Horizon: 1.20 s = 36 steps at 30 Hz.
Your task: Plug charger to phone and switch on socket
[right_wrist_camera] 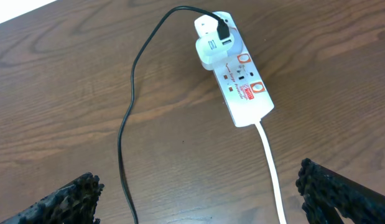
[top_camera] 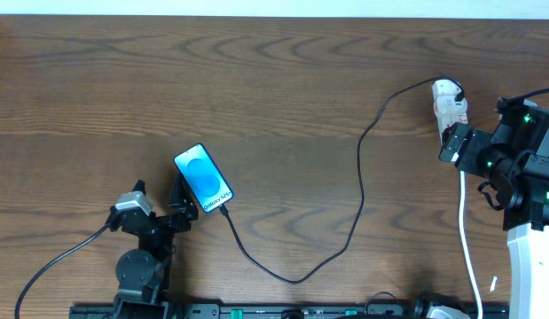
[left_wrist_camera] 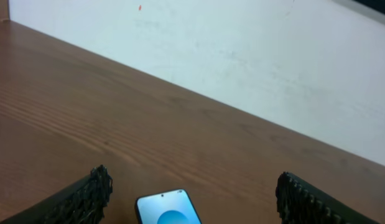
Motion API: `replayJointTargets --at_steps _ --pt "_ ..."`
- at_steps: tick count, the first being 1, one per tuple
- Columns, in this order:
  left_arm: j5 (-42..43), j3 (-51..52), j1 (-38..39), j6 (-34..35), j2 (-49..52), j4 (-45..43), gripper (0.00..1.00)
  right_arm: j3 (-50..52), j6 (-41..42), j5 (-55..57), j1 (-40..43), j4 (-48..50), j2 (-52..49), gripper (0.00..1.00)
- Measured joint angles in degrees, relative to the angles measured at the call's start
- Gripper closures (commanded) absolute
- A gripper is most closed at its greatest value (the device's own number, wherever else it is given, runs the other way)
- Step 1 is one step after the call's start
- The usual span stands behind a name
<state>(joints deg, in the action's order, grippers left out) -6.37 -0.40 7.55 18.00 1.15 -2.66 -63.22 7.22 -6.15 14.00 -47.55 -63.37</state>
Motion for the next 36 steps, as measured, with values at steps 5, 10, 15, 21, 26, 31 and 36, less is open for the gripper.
replayJointTargets --at_steps 5,10,15,21,26,31,36 --pt "0.0 0.0 -1.3 0.0 -0.5 0.8 0.14 0.0 0.0 0.0 0.0 0.0 0.0 0.01" --pt "0.2 -0.2 -3.1 0.0 -0.5 2.6 0.14 0.0 0.0 0.0 0.0 0.0 0.0 0.01" --pt "0.4 -0.4 -4.5 0.0 -0.6 3.1 0.13 0.0 0.0 0.0 0.0 0.0 0.0 0.01" --pt "0.4 -0.4 -4.6 -0.5 -0.6 3.3 0.14 0.0 0.0 0.0 0.0 0.0 0.0 0.01" --pt "0.5 -0.5 -4.6 -4.0 -0.6 3.3 0.14 0.0 0.0 0.0 0.0 0.0 0.0 0.01" --pt "0.5 -0.5 -4.6 -9.1 -0.6 3.3 0.14 0.0 0.0 0.0 0.0 0.0 0.0 0.01" --pt "0.5 -0.5 -4.6 -13.2 -0.6 3.4 0.14 0.0 0.0 0.0 0.0 0.0 0.0 0.01"
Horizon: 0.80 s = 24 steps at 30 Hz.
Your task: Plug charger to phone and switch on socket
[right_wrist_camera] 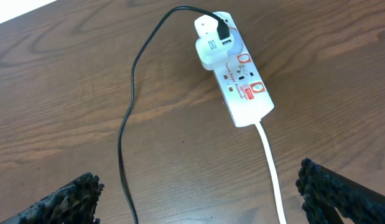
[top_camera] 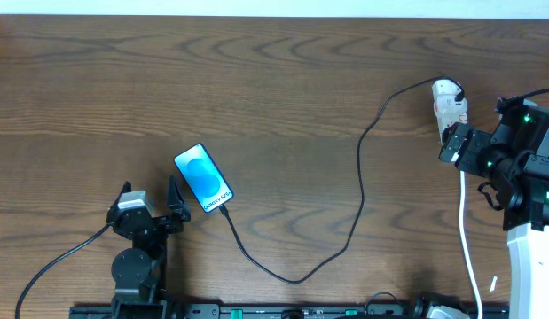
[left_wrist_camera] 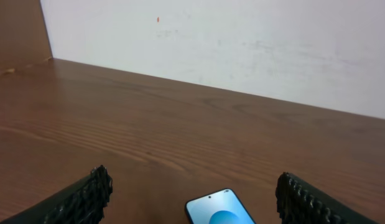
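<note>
The phone (top_camera: 203,178) lies face up with a lit blue screen, left of centre. A black cable (top_camera: 360,168) runs from its lower end in a loop to the white charger plug (right_wrist_camera: 212,40), which sits in the white socket strip (right_wrist_camera: 244,84). The strip has red-ringed switches. My left gripper (top_camera: 150,195) is open just left of the phone, touching nothing. In the left wrist view the phone's top (left_wrist_camera: 221,210) shows between the fingers (left_wrist_camera: 80,199). My right gripper (top_camera: 455,143) hangs open over the strip's near end, empty, fingers (right_wrist_camera: 341,196) wide apart.
The strip's white cord (top_camera: 467,235) runs down the right side towards the table's front edge. A white wall (left_wrist_camera: 242,43) stands behind the far edge. The wooden table (top_camera: 256,80) shows bare across the top and middle.
My left gripper was close against the phone's left edge and now stands a little to the left, apart from it. The phone, cable and right arm have not moved.
</note>
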Motion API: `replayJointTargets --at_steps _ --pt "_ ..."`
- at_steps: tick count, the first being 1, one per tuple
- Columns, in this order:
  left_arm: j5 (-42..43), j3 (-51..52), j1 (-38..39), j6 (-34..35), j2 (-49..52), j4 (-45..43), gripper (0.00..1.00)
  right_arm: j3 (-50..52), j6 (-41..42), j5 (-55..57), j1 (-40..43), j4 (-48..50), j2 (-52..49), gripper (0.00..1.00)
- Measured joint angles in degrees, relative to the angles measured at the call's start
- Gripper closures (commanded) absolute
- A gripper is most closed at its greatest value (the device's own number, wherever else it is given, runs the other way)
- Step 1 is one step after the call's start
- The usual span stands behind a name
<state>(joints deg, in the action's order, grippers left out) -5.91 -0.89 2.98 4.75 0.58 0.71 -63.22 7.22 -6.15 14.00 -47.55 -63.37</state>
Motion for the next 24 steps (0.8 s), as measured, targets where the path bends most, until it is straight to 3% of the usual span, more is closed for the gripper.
replayJointTargets --at_steps 11,24 --pt "6.1 0.0 -1.2 -7.9 0.0 -0.1 0.14 0.0 0.0 0.0 0.0 0.0 0.0 0.01" --pt "7.1 -0.1 -1.4 -9.3 0.0 0.7 0.14 0.0 0.0 0.0 0.0 0.0 0.0 0.01"
